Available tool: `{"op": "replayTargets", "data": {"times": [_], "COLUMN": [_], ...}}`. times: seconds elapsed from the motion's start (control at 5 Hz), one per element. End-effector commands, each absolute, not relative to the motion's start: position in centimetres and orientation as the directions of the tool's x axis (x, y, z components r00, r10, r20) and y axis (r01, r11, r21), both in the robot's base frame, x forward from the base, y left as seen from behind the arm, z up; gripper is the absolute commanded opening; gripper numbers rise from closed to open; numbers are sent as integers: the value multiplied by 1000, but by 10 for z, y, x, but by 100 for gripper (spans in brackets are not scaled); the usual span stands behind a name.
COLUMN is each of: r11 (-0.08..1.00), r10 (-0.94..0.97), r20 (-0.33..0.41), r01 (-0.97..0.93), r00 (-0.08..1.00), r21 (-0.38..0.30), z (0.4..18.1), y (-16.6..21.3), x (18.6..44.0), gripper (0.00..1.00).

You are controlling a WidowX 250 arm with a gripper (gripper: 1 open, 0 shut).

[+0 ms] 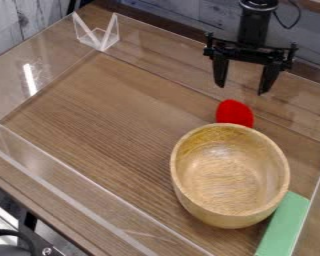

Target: Move the red object to the right side of the table

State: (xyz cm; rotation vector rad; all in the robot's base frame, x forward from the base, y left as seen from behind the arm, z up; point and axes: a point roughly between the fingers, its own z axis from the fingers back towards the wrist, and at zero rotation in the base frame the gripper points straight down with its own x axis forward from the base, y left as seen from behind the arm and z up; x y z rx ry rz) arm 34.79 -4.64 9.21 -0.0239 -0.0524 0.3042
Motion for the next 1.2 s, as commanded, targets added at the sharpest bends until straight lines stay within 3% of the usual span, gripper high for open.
{"op": "replayTargets", "data": {"times": [0.0, 1.0], "r11": [949, 931], "r10": [314, 364], "r20": [98, 43], "r01": [-310, -363], "r00": [944, 930], "r21": [-54, -39], "z": [110, 105], "y": [-41, -12], "x": [355, 343], "gripper": [100, 100]}}
